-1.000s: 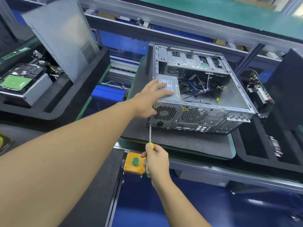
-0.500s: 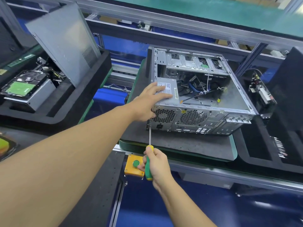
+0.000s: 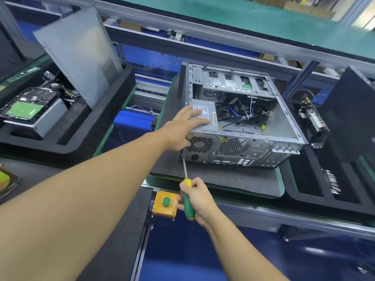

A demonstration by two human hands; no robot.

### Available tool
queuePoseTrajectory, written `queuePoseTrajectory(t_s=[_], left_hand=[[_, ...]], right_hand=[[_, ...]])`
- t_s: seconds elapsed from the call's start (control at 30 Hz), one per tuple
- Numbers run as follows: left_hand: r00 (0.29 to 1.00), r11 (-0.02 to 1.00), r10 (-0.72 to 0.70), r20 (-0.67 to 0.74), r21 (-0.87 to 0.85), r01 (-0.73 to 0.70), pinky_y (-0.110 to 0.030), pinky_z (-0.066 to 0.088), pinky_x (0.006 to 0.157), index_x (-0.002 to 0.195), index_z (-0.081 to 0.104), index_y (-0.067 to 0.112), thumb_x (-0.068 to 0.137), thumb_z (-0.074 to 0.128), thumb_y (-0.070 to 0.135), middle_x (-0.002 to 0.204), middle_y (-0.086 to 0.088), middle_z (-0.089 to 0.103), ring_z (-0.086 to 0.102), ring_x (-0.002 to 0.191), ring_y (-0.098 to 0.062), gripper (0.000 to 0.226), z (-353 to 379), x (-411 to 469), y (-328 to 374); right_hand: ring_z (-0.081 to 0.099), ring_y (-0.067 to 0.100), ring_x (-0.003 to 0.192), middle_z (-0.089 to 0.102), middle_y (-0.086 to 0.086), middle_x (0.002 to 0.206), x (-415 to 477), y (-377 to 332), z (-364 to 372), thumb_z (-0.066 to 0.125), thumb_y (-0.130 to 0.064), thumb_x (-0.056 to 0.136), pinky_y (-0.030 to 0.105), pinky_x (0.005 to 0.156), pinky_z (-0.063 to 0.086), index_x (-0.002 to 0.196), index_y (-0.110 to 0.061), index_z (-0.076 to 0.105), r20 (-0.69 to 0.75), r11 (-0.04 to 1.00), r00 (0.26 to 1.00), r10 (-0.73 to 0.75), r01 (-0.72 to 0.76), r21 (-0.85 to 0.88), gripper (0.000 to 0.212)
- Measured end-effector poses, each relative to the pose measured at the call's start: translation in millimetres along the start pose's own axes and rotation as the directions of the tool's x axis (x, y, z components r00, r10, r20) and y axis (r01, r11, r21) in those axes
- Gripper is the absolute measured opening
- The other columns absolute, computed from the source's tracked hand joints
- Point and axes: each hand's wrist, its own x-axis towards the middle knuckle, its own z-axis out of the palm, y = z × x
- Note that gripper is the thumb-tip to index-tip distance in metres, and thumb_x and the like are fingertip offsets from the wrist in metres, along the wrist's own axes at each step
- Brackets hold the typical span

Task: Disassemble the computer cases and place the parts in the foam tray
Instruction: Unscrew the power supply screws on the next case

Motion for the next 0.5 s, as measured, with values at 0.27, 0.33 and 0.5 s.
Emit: queuePoseTrajectory(t_s=[0.27, 0.33, 0.5], left_hand=[[1.0, 1.0, -0.006, 0.003, 0.008, 0.006, -0.058, 0.027, 0.116, 0.152, 0.029, 0.044, 0.083, 0.075, 0.003, 0.164, 0.013, 0.005, -0.012, 0.151, -0.009, 0.093, -1, 1, 0], [1.0, 1.0, -0.007, 0.001, 0.004, 0.007, -0.059, 0.027, 0.115, 0.152, 0.029, 0.044, 0.083, 0.075, 0.003, 0.164, 0.013, 0.005, -0.012, 0.151, -0.009, 0.093, 0, 0, 0], [1.0, 1.0, -0.006, 0.007, 0.005, 0.006, -0.058, 0.025, 0.117, 0.152, 0.029, 0.043, 0.083, 0.075, 0.002, 0.165, 0.013, 0.005, -0.012, 0.151, -0.009, 0.093, -2, -1, 1]], right_hand=[[0.057, 0.021, 0.064, 0.068, 0.015, 0.092, -8, -20, -1, 0.036, -0.027, 0.104, 0.035, 0.064, 0.052, 0.111, 0.002, 0.059, 0.266, 0.944, 0.94, 0.214, -0.269, 0.19, 0.037], [0.059, 0.021, 0.066, 0.068, 0.016, 0.096, -9, -14, -1, 0.042, -0.018, 0.106, 0.036, 0.064, 0.056, 0.11, 0.001, 0.056, 0.228, 0.96, 0.964, 0.138, -0.187, 0.21, 0.024], [0.062, 0.02, 0.058, 0.065, 0.011, 0.091, -7, -4, 2, 0.065, -0.022, 0.098, 0.035, 0.051, 0.056, 0.109, -0.01, 0.043, 0.1, 0.989, 0.993, 0.066, -0.078, 0.123, 0.027]])
